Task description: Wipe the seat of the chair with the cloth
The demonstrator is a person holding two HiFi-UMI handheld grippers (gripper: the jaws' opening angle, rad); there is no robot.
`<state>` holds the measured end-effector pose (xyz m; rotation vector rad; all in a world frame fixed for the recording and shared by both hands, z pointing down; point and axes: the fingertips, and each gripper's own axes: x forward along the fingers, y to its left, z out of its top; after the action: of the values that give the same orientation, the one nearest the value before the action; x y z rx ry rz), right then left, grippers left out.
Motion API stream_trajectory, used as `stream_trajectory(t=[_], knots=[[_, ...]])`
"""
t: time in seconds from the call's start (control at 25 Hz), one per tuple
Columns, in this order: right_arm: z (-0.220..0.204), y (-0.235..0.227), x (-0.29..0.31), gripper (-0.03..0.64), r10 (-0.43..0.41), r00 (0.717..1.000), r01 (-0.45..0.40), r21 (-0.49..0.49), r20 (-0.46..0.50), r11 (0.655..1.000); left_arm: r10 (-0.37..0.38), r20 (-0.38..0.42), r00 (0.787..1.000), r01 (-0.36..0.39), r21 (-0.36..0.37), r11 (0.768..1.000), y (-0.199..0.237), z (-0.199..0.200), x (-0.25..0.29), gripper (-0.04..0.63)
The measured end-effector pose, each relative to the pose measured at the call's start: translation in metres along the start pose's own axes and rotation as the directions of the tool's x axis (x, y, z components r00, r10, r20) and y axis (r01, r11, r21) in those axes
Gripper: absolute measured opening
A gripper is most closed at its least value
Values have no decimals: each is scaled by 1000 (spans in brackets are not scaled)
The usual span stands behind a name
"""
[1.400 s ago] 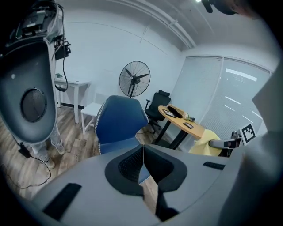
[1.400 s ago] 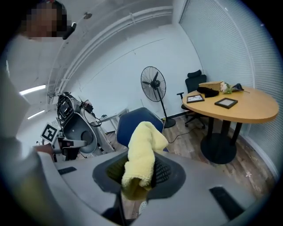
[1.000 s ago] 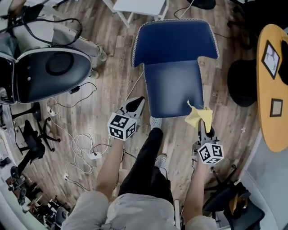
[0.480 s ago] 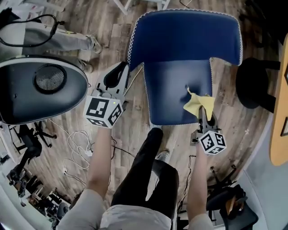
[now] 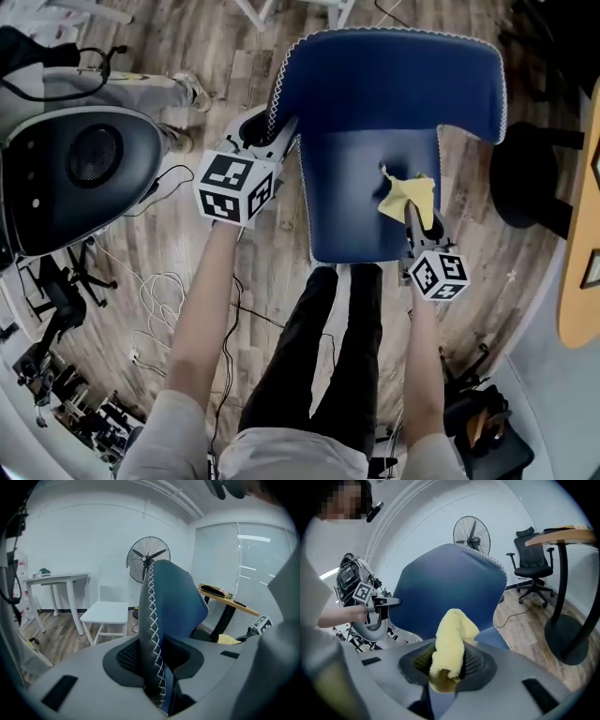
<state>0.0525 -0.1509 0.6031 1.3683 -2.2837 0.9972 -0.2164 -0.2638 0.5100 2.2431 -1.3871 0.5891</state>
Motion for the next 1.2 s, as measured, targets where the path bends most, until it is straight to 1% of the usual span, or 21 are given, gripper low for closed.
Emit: stream_trajectory(t=[0.2, 0.36, 0.44, 0.48, 0.56, 0.6, 0.64, 0.68, 0.72, 0.76, 0.8, 0.84, 0.88, 0.92, 0.96, 1.0, 1.04, 1.08, 1.12, 1.16, 1.2], knots=[[1, 13, 32, 101, 58, 997, -63, -99, -52, 993, -12, 18, 1000, 12, -17, 1000, -5, 1, 1, 117], [12, 36, 74, 103, 120, 987, -142, -242, -104, 960, 28, 36, 999, -26, -45, 999, -6, 2, 2, 117], [10, 55, 96, 103, 146, 979, -186, -332, -141, 925, 39, 33, 999, -38, -49, 998, -6, 0, 0, 117], [8, 67, 107, 103, 163, 973, -214, -381, -162, 899, 43, 29, 999, -41, -49, 998, -6, -1, -1, 117], [-4, 95, 130, 103, 207, 952, -294, -477, -228, 829, 46, 14, 999, -45, -45, 998, -7, -1, 0, 121], [-15, 107, 141, 103, 221, 933, -345, -535, -284, 771, 46, 6, 999, -46, -44, 998, -6, -1, 2, 121], [-29, 116, 152, 103, 214, 911, -396, -603, -353, 693, 46, 1, 999, -46, -46, 998, -5, -1, 3, 121], [-42, 120, 161, 103, 183, 891, -435, -664, -416, 608, 48, -1, 999, -48, -52, 997, -4, -1, 4, 121], [-49, 120, 168, 103, 145, 881, -451, -707, -450, 544, 49, 1, 999, -49, -59, 997, -4, -1, 5, 121], [-51, 120, 173, 103, 112, 885, -442, -737, -453, 512, 49, 3, 999, -49, -65, 997, -5, -1, 4, 121], [-48, 123, 178, 103, 87, 899, -413, -767, -429, 492, 47, 4, 999, -47, -68, 997, -6, 0, 4, 121], [-44, 130, 183, 103, 67, 919, -375, -807, -389, 456, 46, 3, 999, -46, -67, 997, -5, 0, 2, 121], [-40, 142, 187, 103, 56, 938, -337, -858, -343, 388, 47, 3, 999, -47, -65, 997, -5, 1, 0, 121], [-41, 156, 191, 103, 58, 950, -310, -907, -306, 285, 50, 2, 999, -50, -62, 997, -4, 1, -1, 121], [-48, 170, 193, 103, 72, 954, -299, -941, -291, 155, 55, 3, 998, -55, -62, 997, -4, 1, -1, 121], [-61, 181, 195, 103, 84, 948, -310, -951, -308, 14, 61, 5, 998, -61, -63, 996, -3, 1, -2, 121], [-81, 188, 197, 103, 81, 932, -344, -932, -354, -118, 68, 6, 998, -67, -64, 996, -3, 1, -2, 121], [-105, 187, 200, 103, 57, 907, -397, -891, -418, -221, 73, 5, 997, -73, -65, 995, -1, 1, -2, 121], [-127, 182, 202, 103, 20, 875, -459, -844, -483, -277, 79, 2, 997, -78, -67, 995, 1, 0, -2, 121], [-144, 173, 205, 103, -5, 844, -516, -809, -536, -280, 83, -2, 997, -83, -70, 994, 2, 0, -2, 121], [-153, 165, 207, 98, 1, 817, -561, -794, -577, -236, 86, -6, 996, -86, -75, 993, 3, 1, -1, 121]])
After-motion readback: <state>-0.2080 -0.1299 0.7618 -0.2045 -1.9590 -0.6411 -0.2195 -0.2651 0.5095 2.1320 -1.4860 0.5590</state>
